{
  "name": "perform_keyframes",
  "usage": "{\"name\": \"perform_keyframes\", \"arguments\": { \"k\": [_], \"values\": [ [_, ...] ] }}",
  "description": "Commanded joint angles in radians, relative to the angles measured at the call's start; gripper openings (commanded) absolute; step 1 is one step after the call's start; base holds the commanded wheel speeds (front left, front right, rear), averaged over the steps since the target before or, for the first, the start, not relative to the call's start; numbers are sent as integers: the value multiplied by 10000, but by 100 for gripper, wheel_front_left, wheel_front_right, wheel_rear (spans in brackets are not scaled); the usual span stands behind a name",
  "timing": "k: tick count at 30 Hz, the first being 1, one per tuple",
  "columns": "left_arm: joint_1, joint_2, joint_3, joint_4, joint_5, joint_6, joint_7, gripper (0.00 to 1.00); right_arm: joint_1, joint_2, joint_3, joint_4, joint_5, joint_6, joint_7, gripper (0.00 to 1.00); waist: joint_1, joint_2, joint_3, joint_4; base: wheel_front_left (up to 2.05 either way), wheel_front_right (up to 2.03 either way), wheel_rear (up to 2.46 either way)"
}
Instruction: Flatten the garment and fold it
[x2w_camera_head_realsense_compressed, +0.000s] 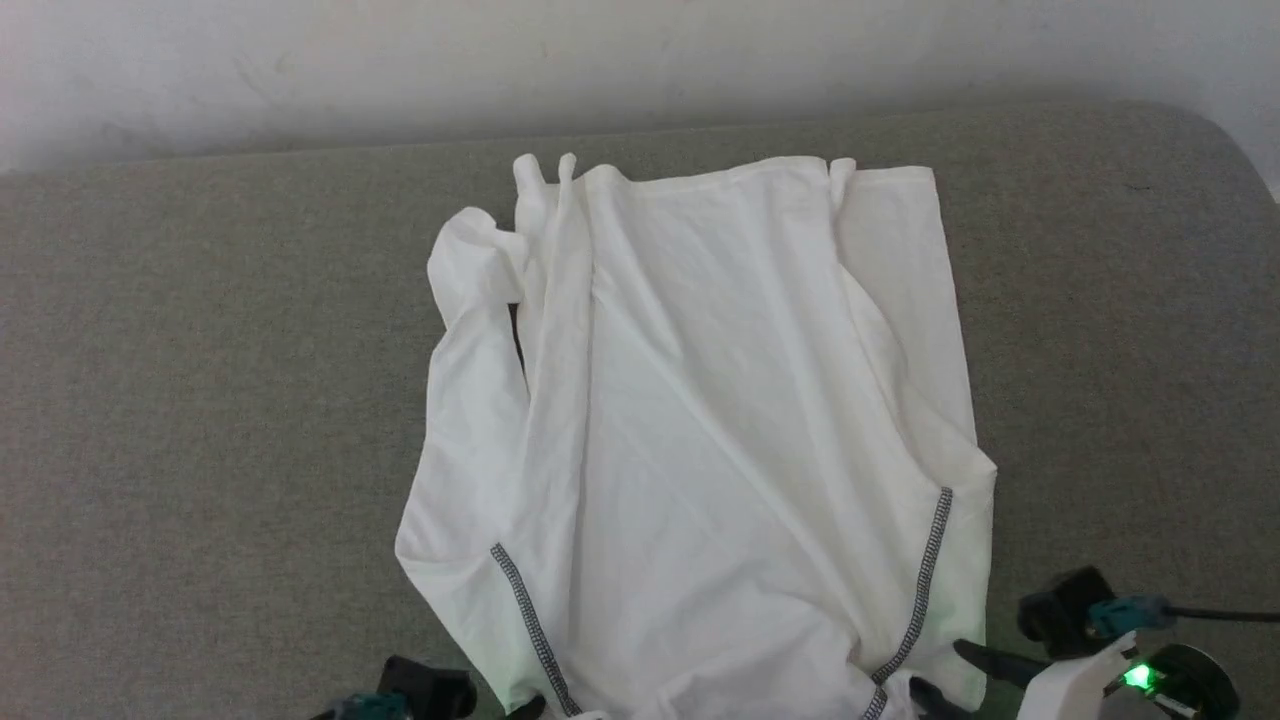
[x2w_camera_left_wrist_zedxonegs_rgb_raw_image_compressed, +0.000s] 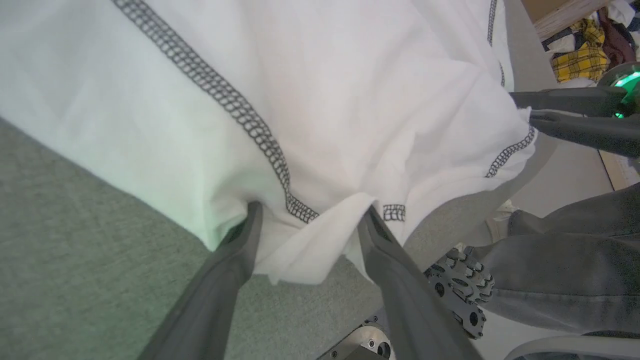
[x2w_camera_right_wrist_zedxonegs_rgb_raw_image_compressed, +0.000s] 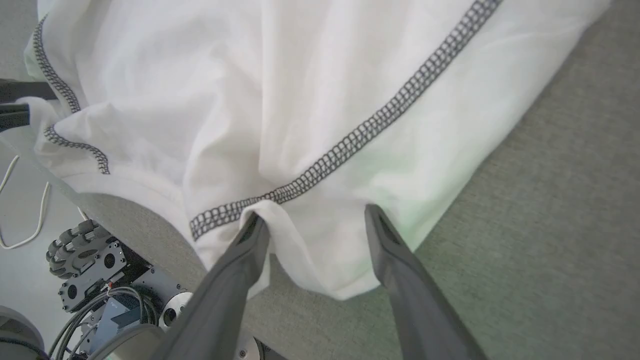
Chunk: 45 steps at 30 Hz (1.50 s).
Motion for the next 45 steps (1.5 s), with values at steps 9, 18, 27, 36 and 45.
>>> {"name": "perform_keyframes", "arguments": {
  "k": [9, 18, 27, 36, 45],
  "values": [
    [986, 999, 2069, -2018, -1171, 680, -1779, 100, 1002, 1422, -3479, -2069, -362, -7, -577, 100, -1, 0, -27, 171, 0, 0, 0],
    [1619, -832, 5355, -1928, 2717, 2121, -2271, 100, 610, 3781, -4883, -2455, -3303, -7, -3303, 100, -1, 0, 53, 114, 0, 0, 0],
    [2967, -3715, 7571, -1731, 6710, 1044, -2274, 100, 544, 4360, -5171, -1325, -5207, -7, -5954, 100, -1, 0, -29, 51, 0, 0, 0],
    [3122, -4733, 8868, -1004, 7760, -578, -2274, 100, 341, 4371, -5098, -485, -4812, -7, -6639, 100, -1, 0, 33, 53, 0, 0, 0],
    [121, -3078, 9059, -674, 7748, -2407, -727, 100, -100, 4372, -5077, -564, -4708, -7, -6678, 100, -1, 0, 934, 103, 0, 0, 0]
  ]
}}
